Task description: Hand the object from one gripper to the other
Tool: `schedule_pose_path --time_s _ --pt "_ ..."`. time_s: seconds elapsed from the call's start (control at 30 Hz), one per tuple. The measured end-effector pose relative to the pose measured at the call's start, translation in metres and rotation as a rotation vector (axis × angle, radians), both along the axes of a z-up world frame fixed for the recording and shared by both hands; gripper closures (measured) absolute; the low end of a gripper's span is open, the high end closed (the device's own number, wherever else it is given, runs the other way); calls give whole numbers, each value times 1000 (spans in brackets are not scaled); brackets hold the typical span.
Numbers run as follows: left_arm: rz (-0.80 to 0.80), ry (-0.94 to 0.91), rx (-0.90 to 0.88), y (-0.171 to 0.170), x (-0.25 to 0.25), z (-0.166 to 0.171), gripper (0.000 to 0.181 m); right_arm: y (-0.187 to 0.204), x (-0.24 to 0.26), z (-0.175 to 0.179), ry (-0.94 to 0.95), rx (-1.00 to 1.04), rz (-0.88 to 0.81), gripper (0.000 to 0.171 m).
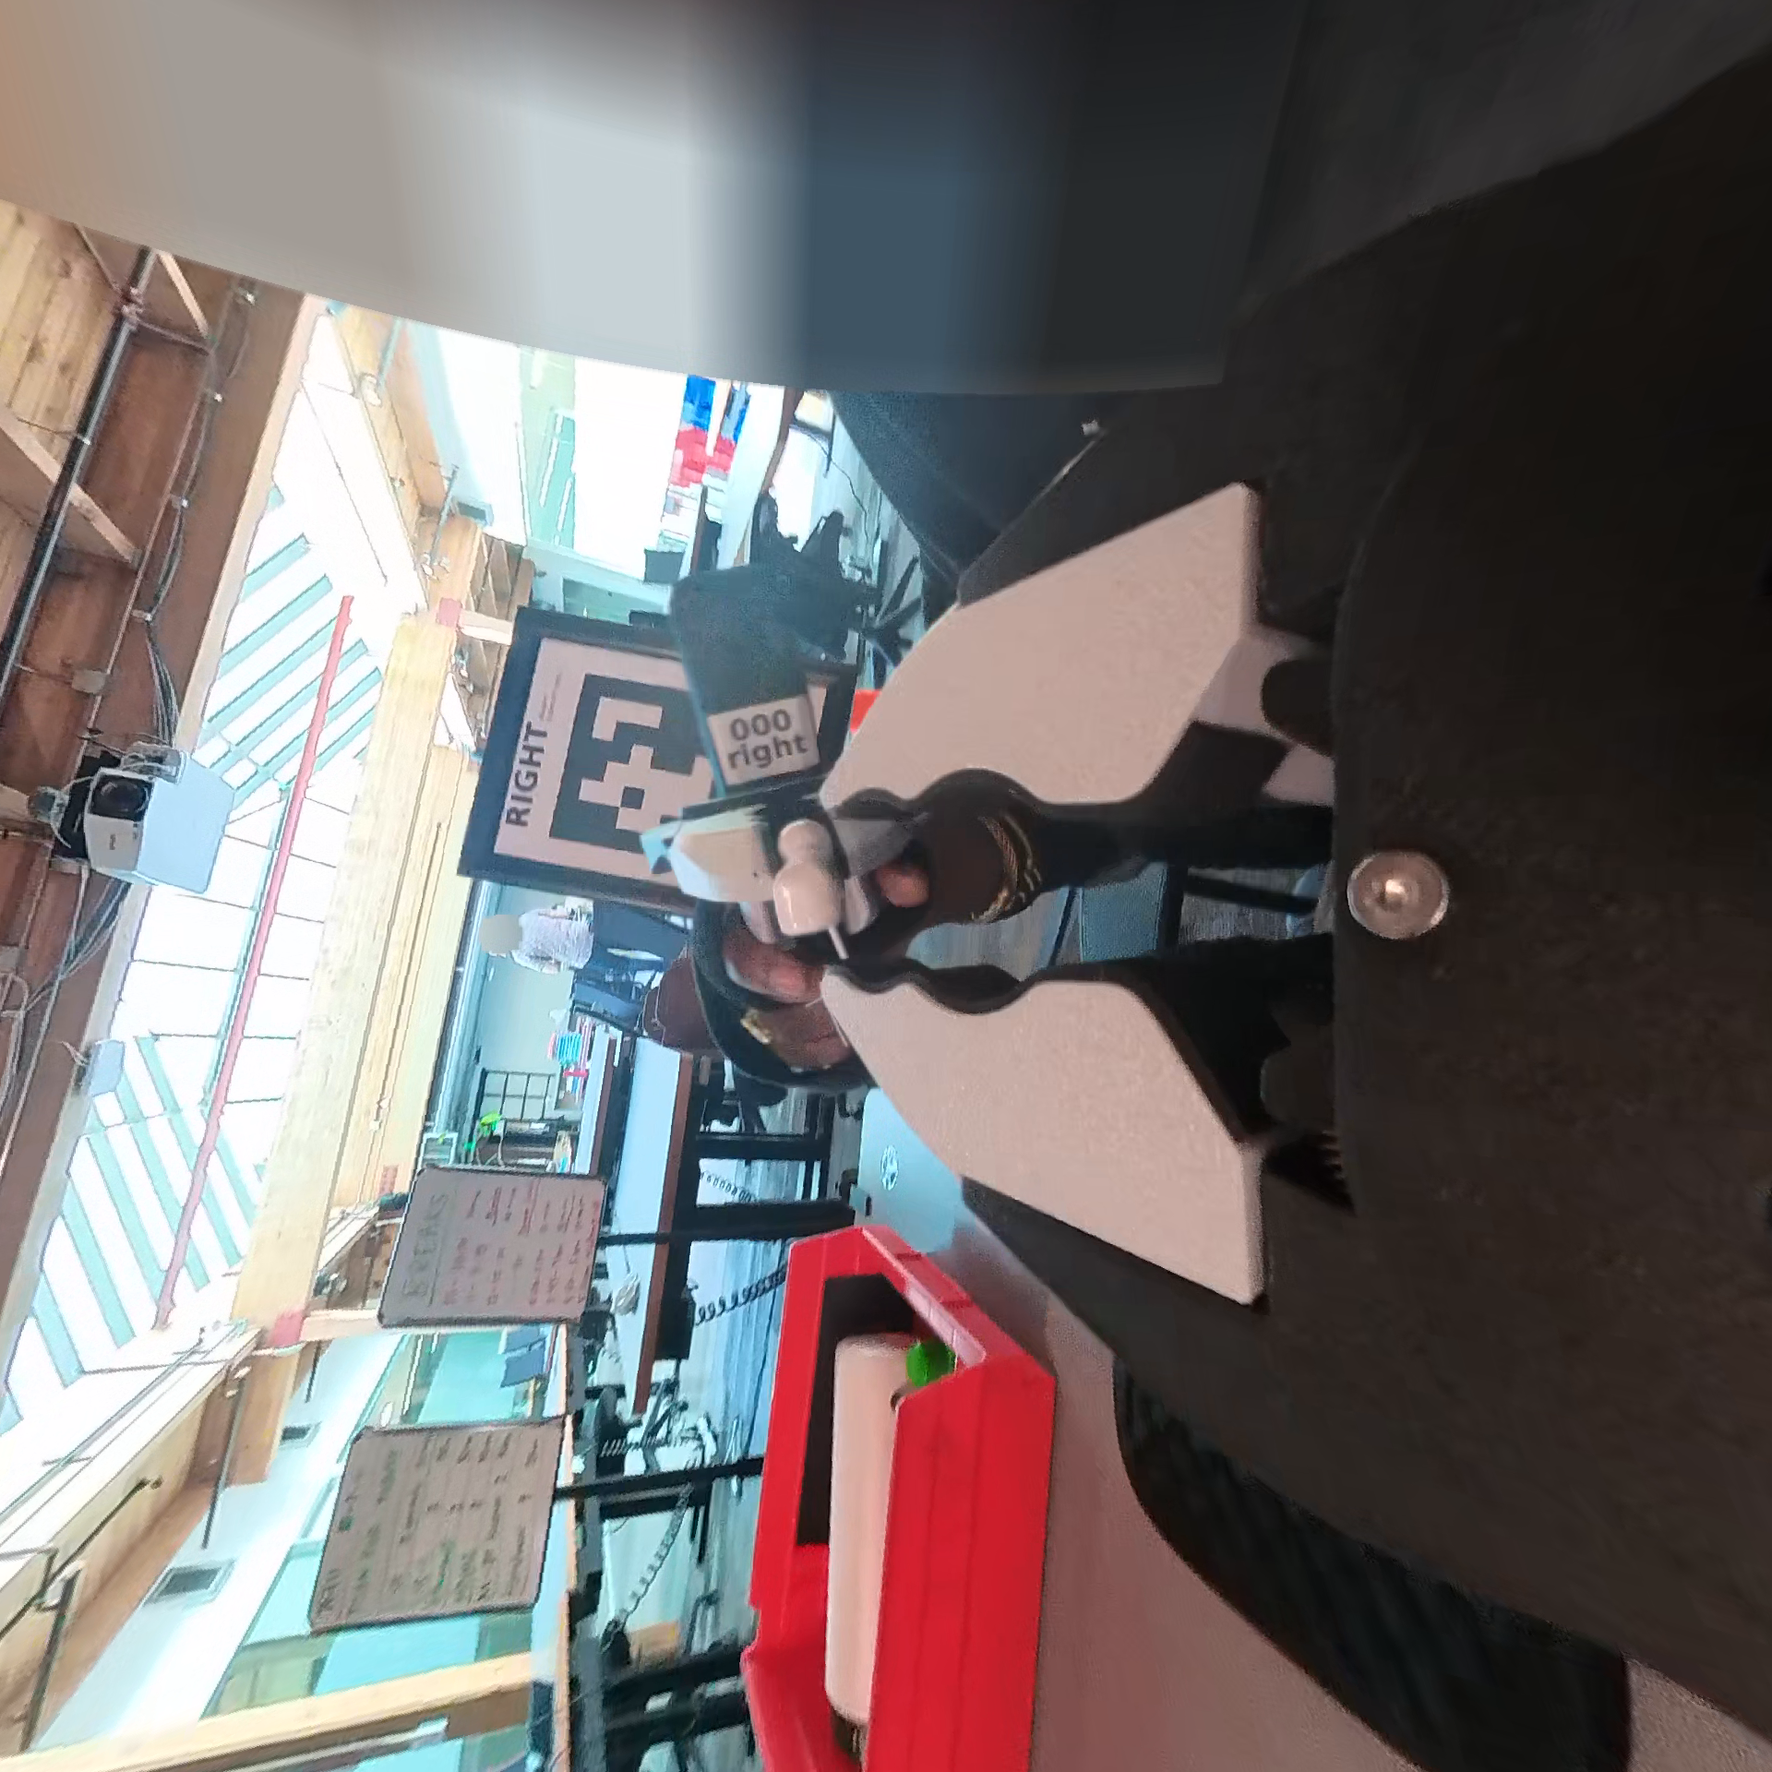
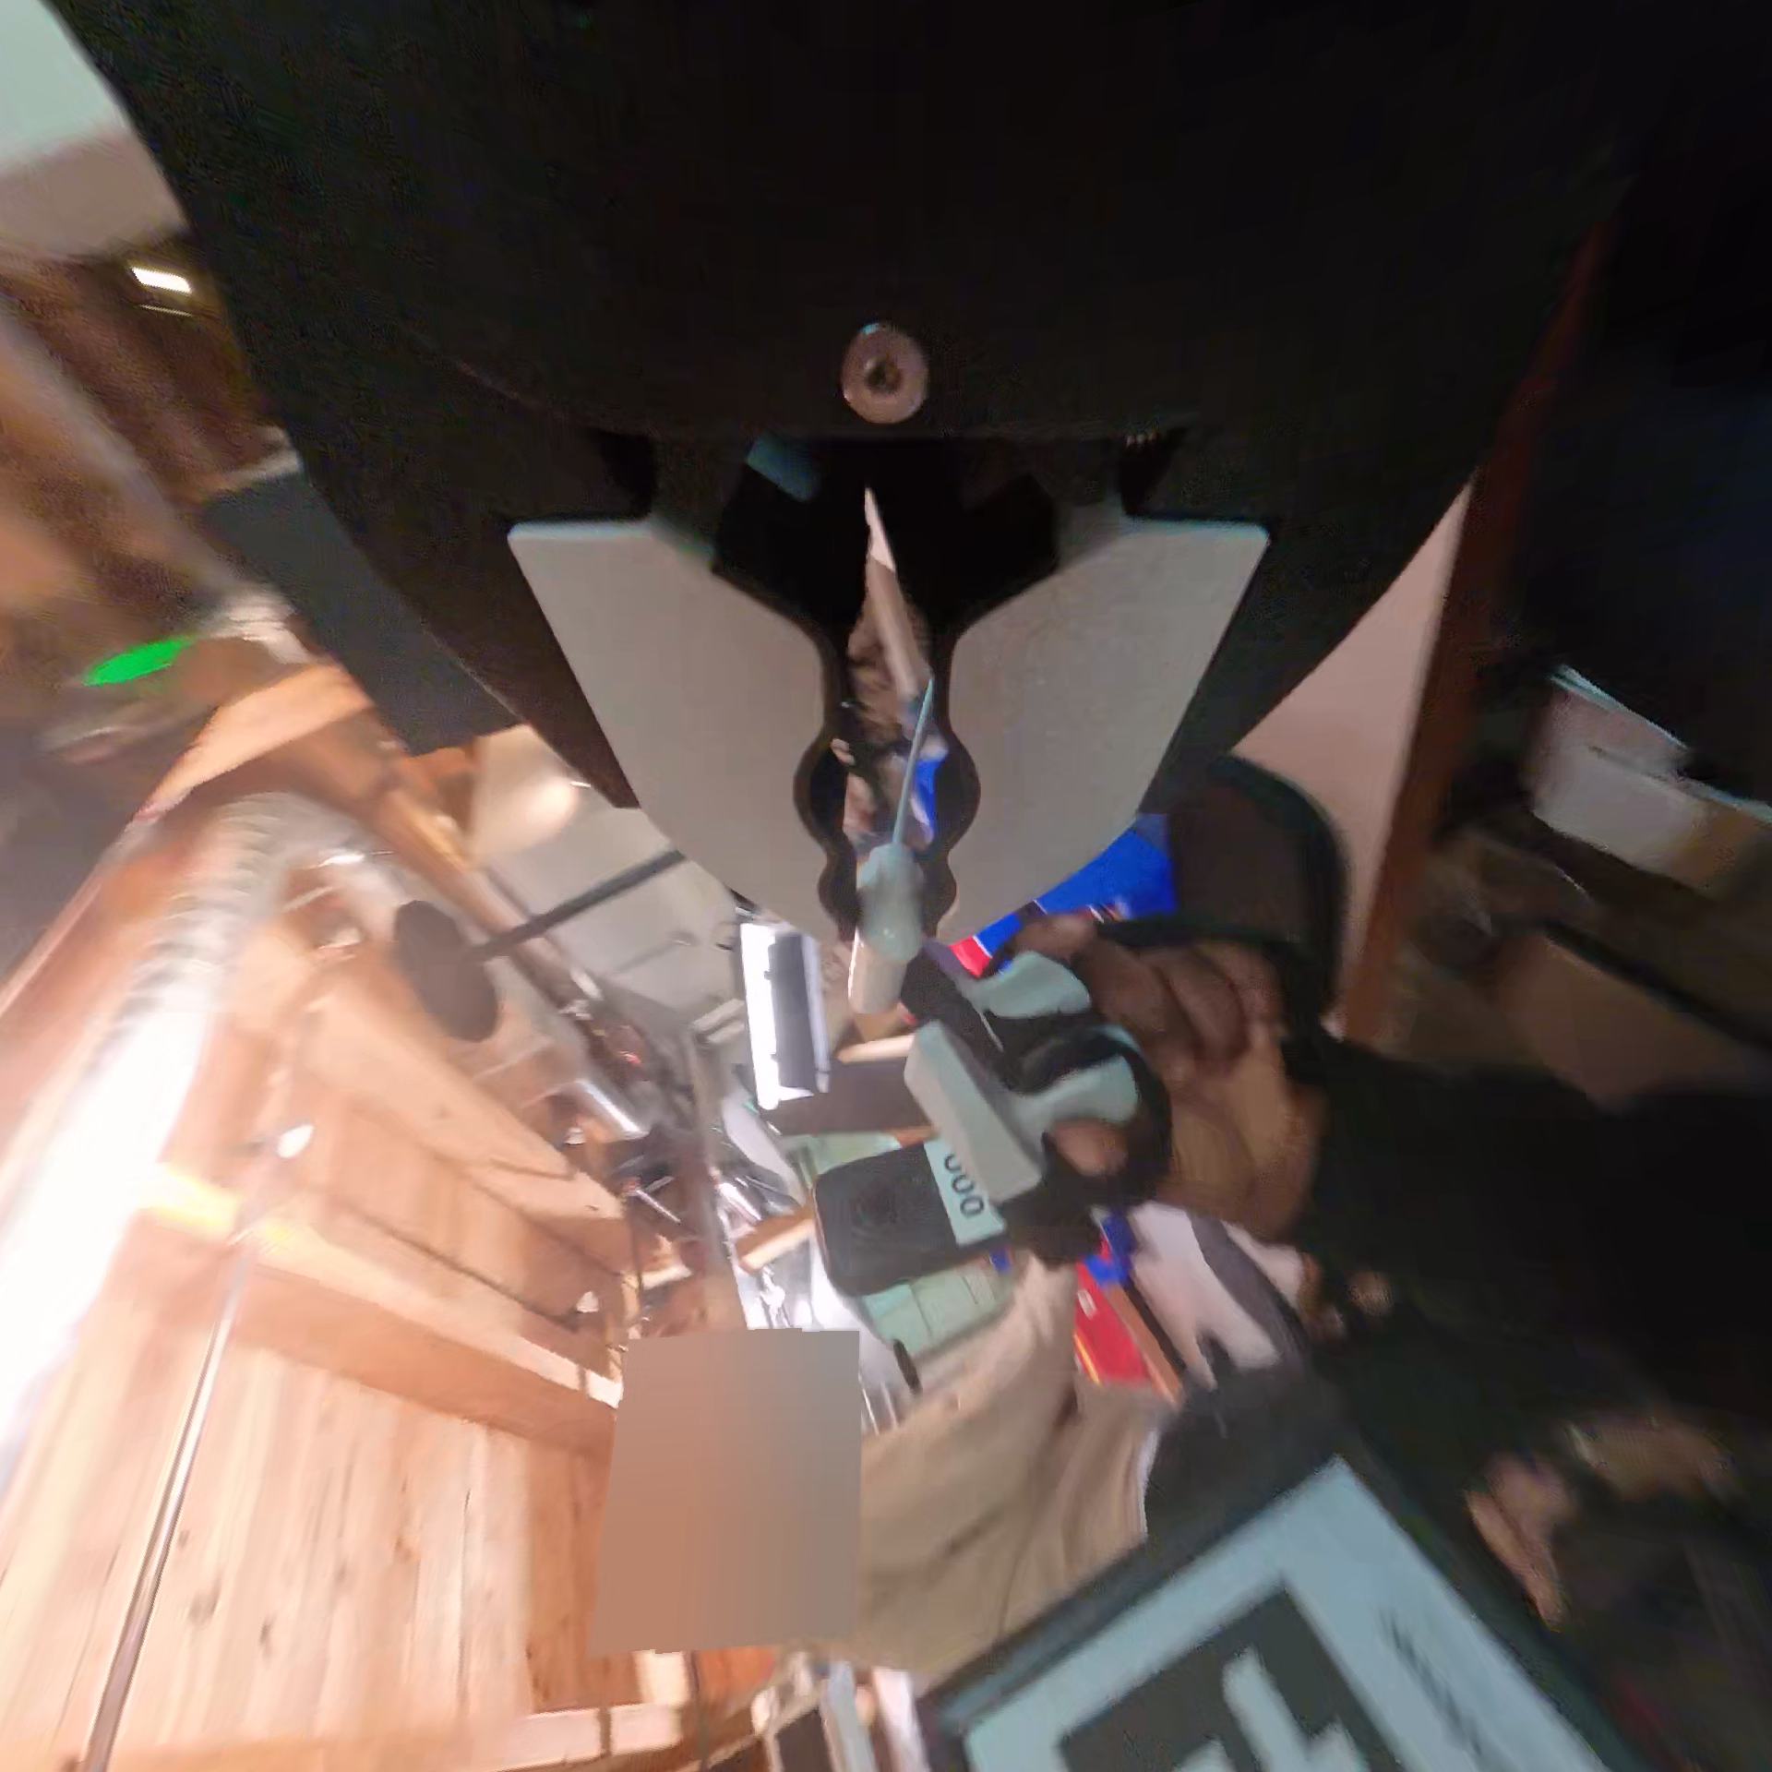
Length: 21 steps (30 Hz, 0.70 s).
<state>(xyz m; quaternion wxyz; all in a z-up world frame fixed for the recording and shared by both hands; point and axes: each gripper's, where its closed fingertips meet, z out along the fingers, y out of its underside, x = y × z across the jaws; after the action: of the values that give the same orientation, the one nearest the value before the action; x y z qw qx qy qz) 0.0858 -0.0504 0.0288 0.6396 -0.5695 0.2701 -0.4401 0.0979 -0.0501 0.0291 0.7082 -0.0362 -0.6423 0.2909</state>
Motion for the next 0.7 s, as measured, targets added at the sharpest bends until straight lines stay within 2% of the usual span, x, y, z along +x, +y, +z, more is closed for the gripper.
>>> schedule_pose_path --time_s 0.07,0.13,0.33,0.43,0.53,0.7 --pt "-31 -8 -28 -1 3 -2 154 0 -1 -3 43 134 -73 158" --pt "-39 -4 -34 -1 5 -3 155 -6 1 -6 70 208 -69 158" --pt "-73 9 -27 -6 8 -4 167 -10 2 -10 87 273 -62 158" --pt "-73 16 2 -7 9 -2 167 -11 2 -9 90 259 -53 158" --pt "-35 9 102 -9 6 6 168 -7 0 -2 49 64 -20 155" --pt "104 33 292 -12 -6 21 168 4 4 20 -169 -601 258 137"
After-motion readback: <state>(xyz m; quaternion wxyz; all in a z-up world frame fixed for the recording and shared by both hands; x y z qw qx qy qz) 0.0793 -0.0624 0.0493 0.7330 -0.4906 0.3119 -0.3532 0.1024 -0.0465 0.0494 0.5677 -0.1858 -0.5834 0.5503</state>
